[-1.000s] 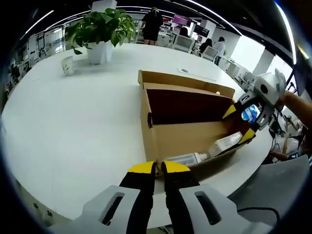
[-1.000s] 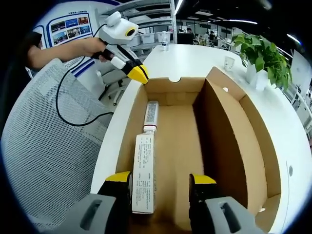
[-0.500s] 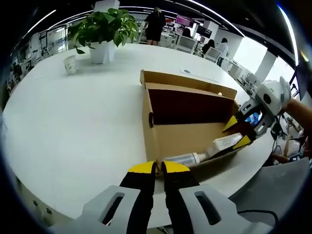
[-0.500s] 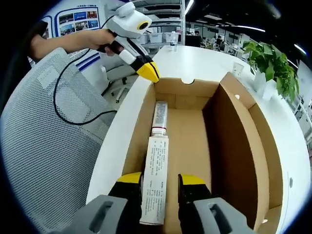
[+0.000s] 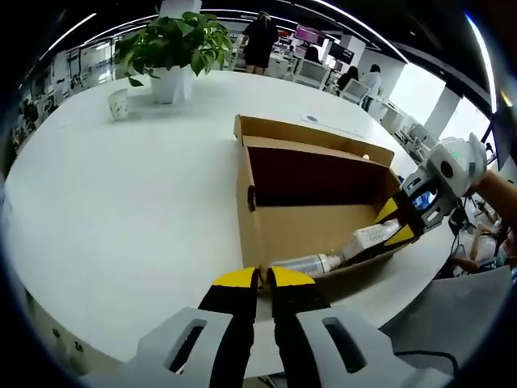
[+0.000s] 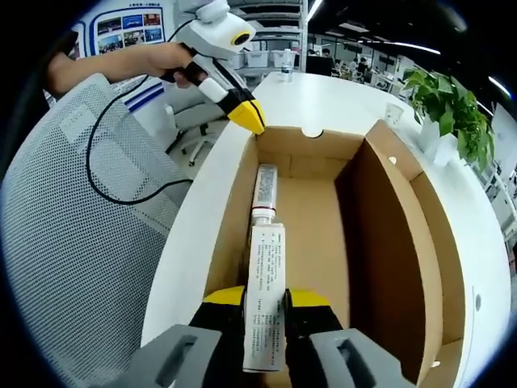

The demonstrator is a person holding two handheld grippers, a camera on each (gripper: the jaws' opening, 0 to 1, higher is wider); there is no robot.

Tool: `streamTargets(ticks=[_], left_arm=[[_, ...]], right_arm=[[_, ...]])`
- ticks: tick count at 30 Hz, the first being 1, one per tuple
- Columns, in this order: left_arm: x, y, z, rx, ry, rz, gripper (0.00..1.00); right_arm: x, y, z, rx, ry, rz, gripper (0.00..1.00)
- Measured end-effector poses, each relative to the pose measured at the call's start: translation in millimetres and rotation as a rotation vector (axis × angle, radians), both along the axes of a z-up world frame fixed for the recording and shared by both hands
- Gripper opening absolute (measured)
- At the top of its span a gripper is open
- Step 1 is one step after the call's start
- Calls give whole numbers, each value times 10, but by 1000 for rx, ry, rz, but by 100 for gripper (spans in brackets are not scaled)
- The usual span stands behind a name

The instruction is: Operate the shoe box by opening the lid, removing the specified soft item, and placing it in the target area until the item is outside and the box remains undamaged.

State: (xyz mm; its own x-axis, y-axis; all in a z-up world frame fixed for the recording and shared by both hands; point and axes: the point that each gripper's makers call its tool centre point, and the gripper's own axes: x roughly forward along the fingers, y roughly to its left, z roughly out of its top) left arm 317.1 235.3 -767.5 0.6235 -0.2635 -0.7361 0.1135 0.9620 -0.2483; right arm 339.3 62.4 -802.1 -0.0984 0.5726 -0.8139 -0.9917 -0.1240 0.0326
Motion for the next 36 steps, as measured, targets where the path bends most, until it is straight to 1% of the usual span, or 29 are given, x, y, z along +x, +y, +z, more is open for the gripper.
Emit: streamTargets(ticks=[7, 11, 14, 23, 26, 30, 36], left_arm=[[1, 2, -1, 1, -1, 3, 4], [4, 5, -2, 1, 0, 5, 4], [1, 1, 2, -2, 2, 5, 4], [6, 7, -5, 2, 6, 7, 4], [9, 6, -8, 11, 9, 1, 4], [13, 6, -12, 14, 14, -3, 4], [18, 6, -20, 12, 20, -3, 4]], right_arm=[[-2, -13, 19, -1, -10, 1, 13], [30, -13, 98, 17, -15, -5, 13], [48, -23, 146, 14, -37, 4, 13], [95, -61, 365, 30, -80, 24, 13], [158, -76, 461, 46, -96, 6, 13], [192, -113, 561, 57, -96, -3, 13], [236, -166, 759, 52, -112, -18, 13]])
